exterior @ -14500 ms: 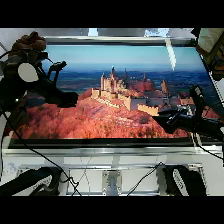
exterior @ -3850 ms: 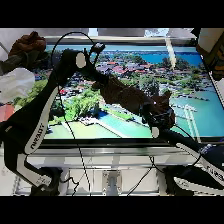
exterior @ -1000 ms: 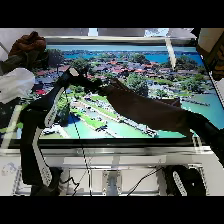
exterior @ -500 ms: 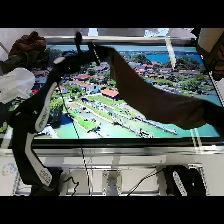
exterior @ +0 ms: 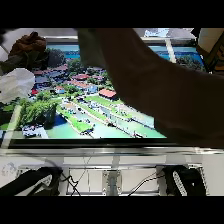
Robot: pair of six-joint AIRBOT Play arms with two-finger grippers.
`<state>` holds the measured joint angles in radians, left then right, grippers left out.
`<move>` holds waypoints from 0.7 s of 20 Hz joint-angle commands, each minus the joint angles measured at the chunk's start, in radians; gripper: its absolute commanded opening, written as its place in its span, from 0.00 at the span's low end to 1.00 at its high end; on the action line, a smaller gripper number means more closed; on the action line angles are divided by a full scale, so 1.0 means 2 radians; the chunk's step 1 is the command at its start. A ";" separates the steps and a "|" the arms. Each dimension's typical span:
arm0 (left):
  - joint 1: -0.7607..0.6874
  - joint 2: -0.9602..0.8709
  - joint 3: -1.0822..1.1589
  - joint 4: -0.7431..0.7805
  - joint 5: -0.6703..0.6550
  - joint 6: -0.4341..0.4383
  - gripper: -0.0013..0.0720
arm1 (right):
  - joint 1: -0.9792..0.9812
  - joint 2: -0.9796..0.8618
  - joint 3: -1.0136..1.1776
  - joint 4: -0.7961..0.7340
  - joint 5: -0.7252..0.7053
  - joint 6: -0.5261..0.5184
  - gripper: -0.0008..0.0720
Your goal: Fold the shirts.
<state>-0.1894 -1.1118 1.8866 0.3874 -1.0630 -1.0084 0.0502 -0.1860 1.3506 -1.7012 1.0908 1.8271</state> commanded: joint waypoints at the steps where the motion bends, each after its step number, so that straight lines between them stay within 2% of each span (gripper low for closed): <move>1: 0.000 0.118 -0.001 0.361 -0.022 -0.188 0.03 | 0.016 -0.018 0.044 0.039 0.021 -0.037 0.05; 2: 0.000 0.128 -0.001 0.416 -0.055 -0.218 0.03 | 0.028 -0.034 0.044 0.046 0.031 -0.037 0.05; 4: 0.000 0.126 -0.010 0.459 -0.110 -0.240 0.03 | 0.056 -0.082 0.044 0.061 0.050 -0.045 0.05; 8: 0.000 0.106 -0.138 0.460 -0.103 -0.244 0.03 | 0.084 -0.203 0.024 0.076 0.041 -0.084 0.05; 11: 0.000 0.056 -0.249 0.467 -0.057 -0.244 0.03 | 0.083 -0.307 0.003 0.077 0.010 -0.114 0.05; 13: 0.001 0.003 -0.292 0.495 0.019 -0.268 0.03 | 0.069 -0.383 -0.014 0.092 -0.060 -0.113 0.05; 14: 0.001 -0.029 -0.296 0.517 0.068 -0.290 0.08 | 0.056 -0.420 -0.024 0.104 -0.115 -0.099 0.05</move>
<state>-0.1890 -1.0489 1.4067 1.3231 -1.1236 -1.5070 0.1909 -0.8352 1.3445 -1.5352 1.0569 1.6287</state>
